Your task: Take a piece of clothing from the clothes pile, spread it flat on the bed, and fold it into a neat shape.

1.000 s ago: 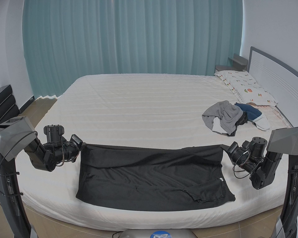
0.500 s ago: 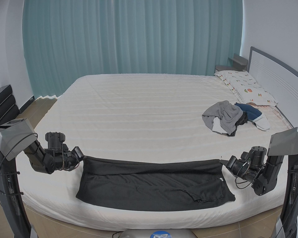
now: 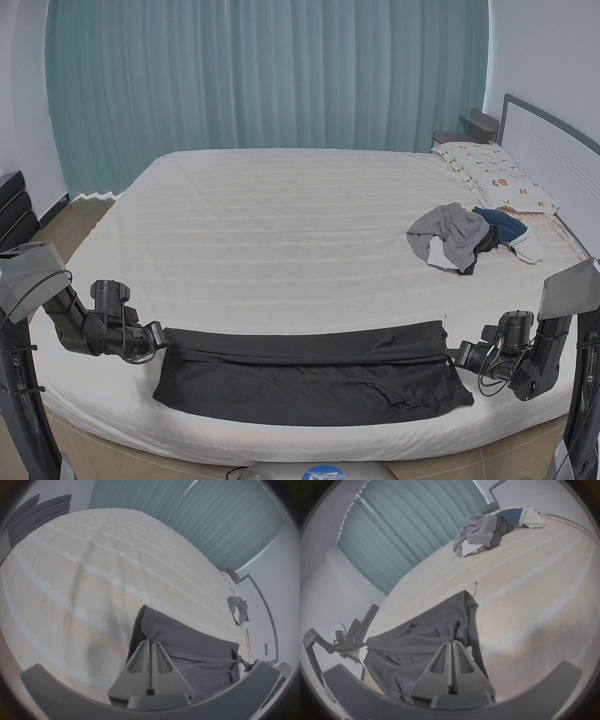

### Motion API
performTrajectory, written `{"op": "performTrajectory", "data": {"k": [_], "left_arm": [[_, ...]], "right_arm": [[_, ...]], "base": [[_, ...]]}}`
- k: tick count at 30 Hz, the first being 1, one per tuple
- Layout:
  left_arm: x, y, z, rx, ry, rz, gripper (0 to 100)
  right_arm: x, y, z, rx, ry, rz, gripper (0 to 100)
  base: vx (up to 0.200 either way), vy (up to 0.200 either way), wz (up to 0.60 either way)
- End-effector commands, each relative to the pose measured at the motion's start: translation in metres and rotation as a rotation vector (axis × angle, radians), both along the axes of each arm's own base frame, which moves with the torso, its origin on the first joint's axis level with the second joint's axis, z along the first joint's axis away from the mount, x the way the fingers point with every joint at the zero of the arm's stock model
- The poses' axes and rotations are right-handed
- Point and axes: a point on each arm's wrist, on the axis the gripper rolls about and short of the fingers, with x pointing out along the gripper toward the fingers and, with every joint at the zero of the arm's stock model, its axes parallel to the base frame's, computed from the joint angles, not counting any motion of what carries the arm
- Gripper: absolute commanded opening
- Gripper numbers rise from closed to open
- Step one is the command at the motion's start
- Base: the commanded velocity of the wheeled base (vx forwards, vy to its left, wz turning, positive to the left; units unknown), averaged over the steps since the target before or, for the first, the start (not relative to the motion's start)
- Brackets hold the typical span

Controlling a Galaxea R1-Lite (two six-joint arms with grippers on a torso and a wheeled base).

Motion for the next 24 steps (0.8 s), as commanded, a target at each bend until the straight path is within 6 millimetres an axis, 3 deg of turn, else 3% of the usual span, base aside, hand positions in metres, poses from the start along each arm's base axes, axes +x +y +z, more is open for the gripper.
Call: {"op": "performTrajectory", "data": {"k": [1,6,7,9,10,14,21,24], "left_arm": [[-0.004,-0.003,-0.006,0.006,0.022,-0.015,0],[-0.007,-0.004,-0.007,0.013,0.031,-0.024,0],[-0.007,-0.004,-0.007,0.013,0.031,-0.024,100],[-0.008,-0.004,-0.006,0.022,0.028,-0.036,100],[-0.009,-0.004,-0.006,0.024,0.027,-0.036,100],[-0.008,-0.001,0.001,0.018,0.005,-0.022,100],[-0.002,0.016,0.021,-0.037,-0.055,0.054,100],[0.005,0.014,0.025,-0.119,-0.059,0.089,100]], "right_arm": [[-0.003,-0.001,-0.013,-0.008,0.043,0.003,0],[-0.004,0.000,-0.017,-0.021,0.052,0.014,0],[-0.004,0.000,-0.017,-0.021,0.052,0.014,0],[-0.004,0.000,-0.018,-0.023,0.057,0.016,0],[-0.003,0.000,-0.017,-0.023,0.053,0.014,100],[0.000,-0.001,-0.011,-0.017,0.020,0.008,100],[0.016,-0.012,0.025,0.084,-0.089,-0.089,100],[0.021,-0.013,0.026,0.130,-0.086,-0.125,100]], "base": [[0.000,0.000,0.00],[0.000,0.000,0.00],[0.000,0.000,0.00],[0.000,0.000,0.00],[0.000,0.000,0.00],[0.000,0.000,0.00],[0.000,0.000,0.00],[0.000,0.000,0.00]]}}
